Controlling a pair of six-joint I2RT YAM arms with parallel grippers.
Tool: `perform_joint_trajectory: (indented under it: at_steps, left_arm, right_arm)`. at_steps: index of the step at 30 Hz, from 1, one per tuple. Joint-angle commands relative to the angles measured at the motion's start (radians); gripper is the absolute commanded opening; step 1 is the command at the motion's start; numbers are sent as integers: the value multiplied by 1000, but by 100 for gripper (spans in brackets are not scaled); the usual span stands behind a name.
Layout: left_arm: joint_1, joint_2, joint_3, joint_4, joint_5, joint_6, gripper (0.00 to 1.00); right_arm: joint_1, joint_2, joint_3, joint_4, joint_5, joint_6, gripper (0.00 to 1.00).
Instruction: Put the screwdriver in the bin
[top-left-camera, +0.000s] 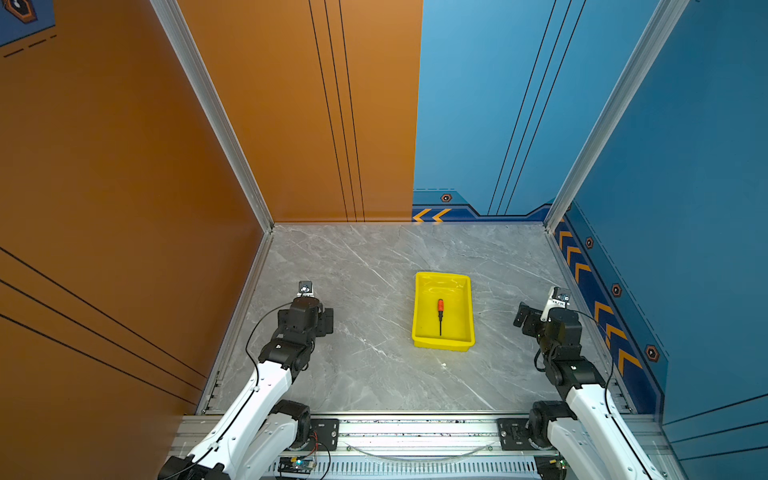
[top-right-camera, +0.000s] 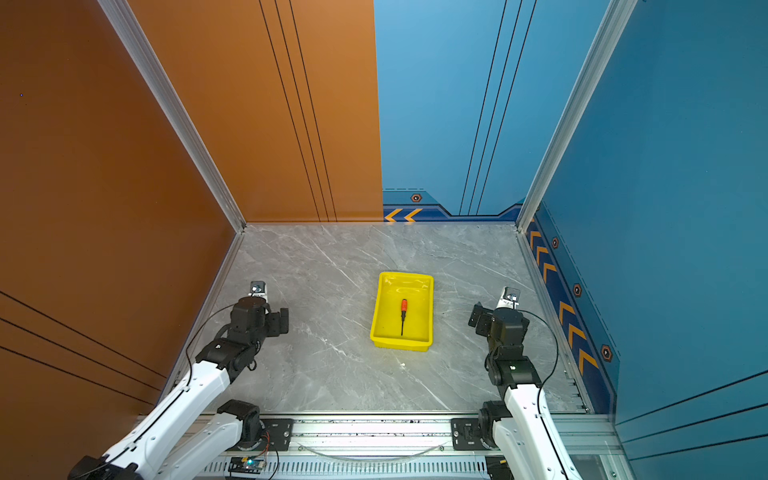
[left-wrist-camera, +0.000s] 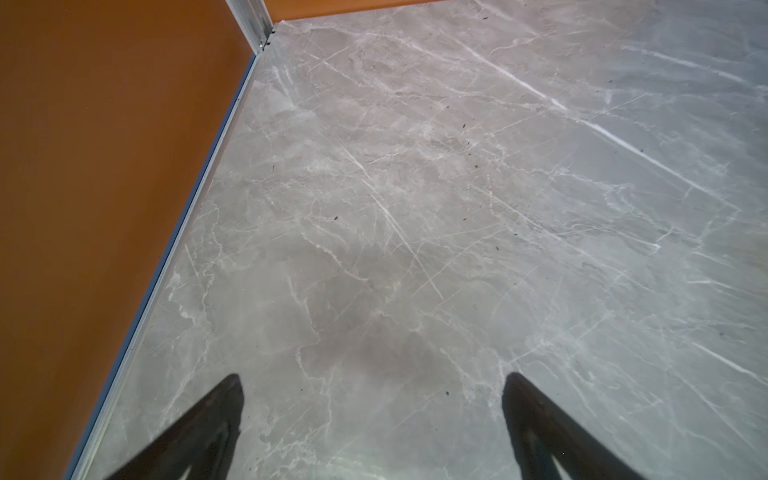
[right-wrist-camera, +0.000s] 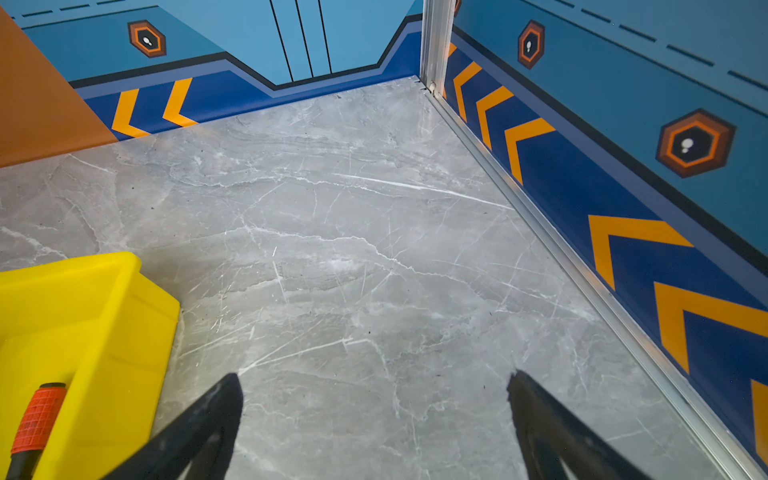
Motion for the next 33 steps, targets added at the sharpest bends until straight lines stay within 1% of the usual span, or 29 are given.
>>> perform_joint_trajectory:
  at_steps: [1, 3, 9, 12, 19, 22, 27, 29, 33]
  left_arm:
    - [26, -52, -88, 37, 16, 25, 98]
    - [24, -68, -130, 89, -53, 4, 98]
    - [39, -52, -169, 143, -97, -25, 98]
    - [55, -34, -190, 238, -74, -10, 98]
    - [92, 65, -218, 476, -57, 43, 98]
    - [118, 118, -233, 602, 4, 57, 98]
    - [131, 267, -212, 782, 54, 72, 98]
    - [136, 330, -193, 839, 78, 74, 98]
    - [143, 446, -154, 942, 131, 88, 98]
  right_arm:
    - [-6, -21, -54, -36, -10, -37, 100]
    - [-6, -16, -77, 16, -4, -40, 100]
    - [-6, 72, -105, 133, 9, -62, 100]
    - [-7, 104, -122, 233, 5, -67, 100]
    - [-19, 369, -60, 454, -36, -68, 100]
    - [-20, 473, -28, 543, -52, -68, 100]
    - [-25, 645, 36, 661, -49, -77, 100]
    - [-29, 691, 48, 720, -61, -70, 100]
    - [-34, 779, 90, 781, -67, -61, 100]
